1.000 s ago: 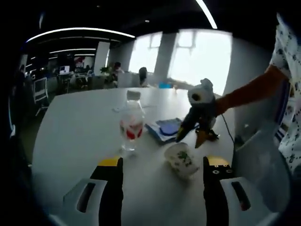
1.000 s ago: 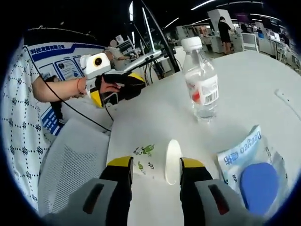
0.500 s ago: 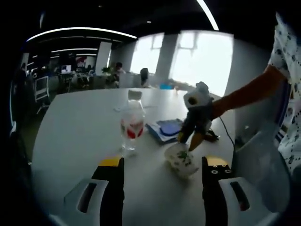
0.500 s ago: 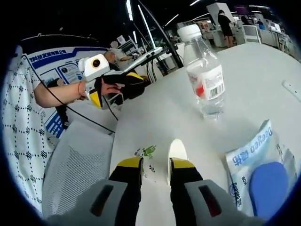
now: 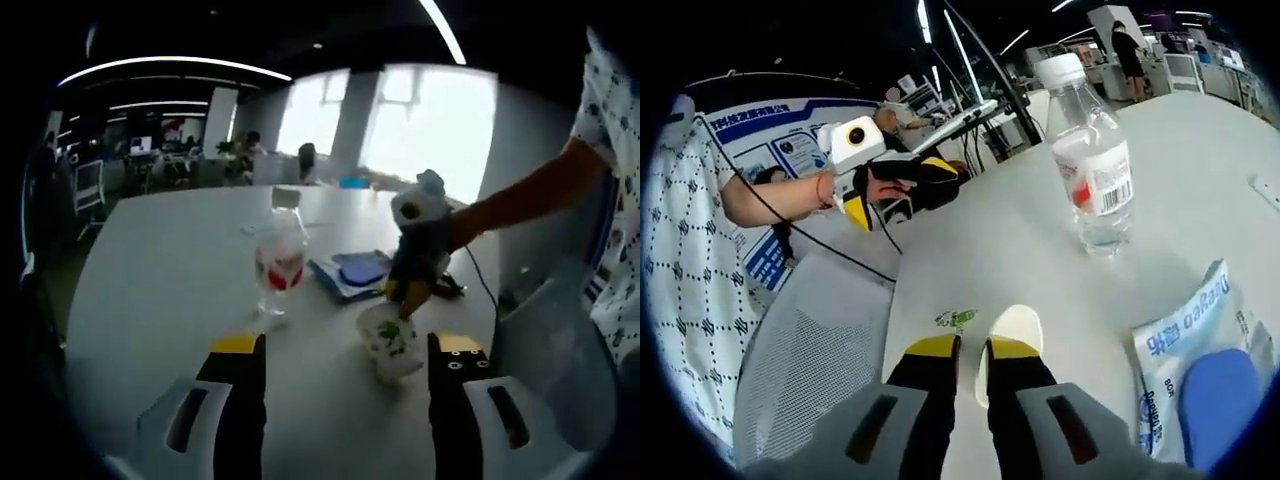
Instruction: Arrange the tabletop items into an orderly group along one side of the table until the central work area is clear of visible clutter.
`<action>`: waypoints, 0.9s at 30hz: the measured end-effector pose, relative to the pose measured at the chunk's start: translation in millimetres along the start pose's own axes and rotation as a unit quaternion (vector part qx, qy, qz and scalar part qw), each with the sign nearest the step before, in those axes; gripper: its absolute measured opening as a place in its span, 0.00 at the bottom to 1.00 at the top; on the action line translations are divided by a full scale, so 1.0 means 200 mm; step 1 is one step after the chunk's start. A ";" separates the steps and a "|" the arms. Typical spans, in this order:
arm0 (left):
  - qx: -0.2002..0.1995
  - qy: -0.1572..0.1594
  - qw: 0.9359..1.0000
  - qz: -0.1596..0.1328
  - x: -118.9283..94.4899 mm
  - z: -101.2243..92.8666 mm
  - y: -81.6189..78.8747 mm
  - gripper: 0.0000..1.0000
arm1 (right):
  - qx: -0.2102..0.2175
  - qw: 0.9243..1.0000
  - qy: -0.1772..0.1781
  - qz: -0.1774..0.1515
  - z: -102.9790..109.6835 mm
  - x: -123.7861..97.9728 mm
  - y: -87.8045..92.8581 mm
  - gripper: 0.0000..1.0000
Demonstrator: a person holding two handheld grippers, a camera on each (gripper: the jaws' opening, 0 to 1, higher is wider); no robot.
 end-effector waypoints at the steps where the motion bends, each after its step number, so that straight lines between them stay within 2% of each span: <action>1: 0.000 0.000 1.000 0.000 0.00 0.00 0.00 0.61 | 0.000 1.000 0.001 0.000 0.00 0.00 0.00 0.07; 12: 0.001 0.005 1.000 -0.002 0.00 -0.02 0.00 0.59 | 0.025 0.999 -0.036 -0.007 0.06 -0.01 -0.01 0.00; 23: 0.004 0.010 1.000 0.000 0.01 -0.02 -0.02 0.58 | 0.016 0.999 -0.026 -0.013 0.08 -0.05 -0.04 0.00; 27: 0.006 0.012 1.000 -0.001 0.01 -0.03 -0.02 0.57 | 0.005 1.000 -0.008 -0.023 0.07 -0.08 -0.06 0.00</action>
Point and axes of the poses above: the point that each gripper's makers call its tool centre point, and the gripper's own axes: x roughly forward along the fingers, z roughly to its left, y roughly out of its underside, the point moved 7 cm from there along -x, roughly backward along the fingers, and after that the axes turned 7 degrees about y, right-handed, at the moved point
